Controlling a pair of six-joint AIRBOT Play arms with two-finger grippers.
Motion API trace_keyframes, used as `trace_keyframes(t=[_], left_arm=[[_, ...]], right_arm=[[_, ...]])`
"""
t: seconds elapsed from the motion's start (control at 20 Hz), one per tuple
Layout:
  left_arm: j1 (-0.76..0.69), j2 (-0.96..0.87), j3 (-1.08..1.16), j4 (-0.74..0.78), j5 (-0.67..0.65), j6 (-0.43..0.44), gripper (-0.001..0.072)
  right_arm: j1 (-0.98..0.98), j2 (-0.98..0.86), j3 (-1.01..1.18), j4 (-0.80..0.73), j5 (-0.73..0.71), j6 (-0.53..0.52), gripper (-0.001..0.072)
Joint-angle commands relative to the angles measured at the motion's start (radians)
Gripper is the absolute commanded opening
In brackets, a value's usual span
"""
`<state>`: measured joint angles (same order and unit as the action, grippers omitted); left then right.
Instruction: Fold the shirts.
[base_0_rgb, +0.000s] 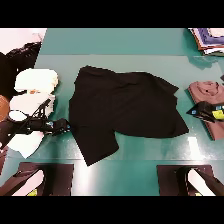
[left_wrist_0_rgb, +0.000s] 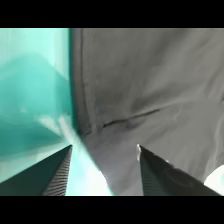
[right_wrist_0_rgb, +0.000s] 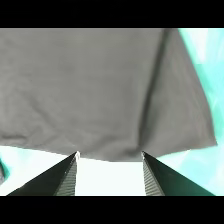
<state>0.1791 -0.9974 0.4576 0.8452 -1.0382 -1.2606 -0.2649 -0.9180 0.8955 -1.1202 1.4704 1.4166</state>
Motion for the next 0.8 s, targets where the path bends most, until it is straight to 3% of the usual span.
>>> trace_keyframes(t=[0.0,0.2,0.25,0.3,0.35,0.55,0.75], left_arm=[[-0.013,0.001,-0.015,-0.025,0.105,0.012,0.0493],[-0.139,-0.026,-0.013,-0.027,0.200,0.002,0.0491],[-0.156,-0.026,-0.013,-0.040,0.212,0.001,0.0402],[-0.159,-0.026,-0.013,-0.055,0.209,0.005,0.0134],[-0.159,-0.026,-0.010,-0.058,0.201,0.005,0.0035],[-0.159,-0.026,0.073,-0.037,0.088,0.050,0.0027],[-0.159,-0.026,0.150,-0.041,0.050,0.050,0.0027]], right_arm=[[-0.077,0.045,-0.100,0.003,0.004,-0.005,0.0443],[-0.086,0.051,-0.179,-0.003,-0.001,-0.005,0.0443],[-0.087,0.051,-0.191,-0.009,-0.005,-0.005,0.0444],[-0.098,0.051,-0.207,-0.008,-0.009,-0.005,0.0444],[-0.121,0.051,-0.225,-0.009,-0.007,-0.006,0.0447],[-0.254,0.051,-0.308,-0.031,-0.037,-0.027,0.0447],[-0.300,0.051,-0.389,-0.019,-0.161,-0.031,0.0445]])
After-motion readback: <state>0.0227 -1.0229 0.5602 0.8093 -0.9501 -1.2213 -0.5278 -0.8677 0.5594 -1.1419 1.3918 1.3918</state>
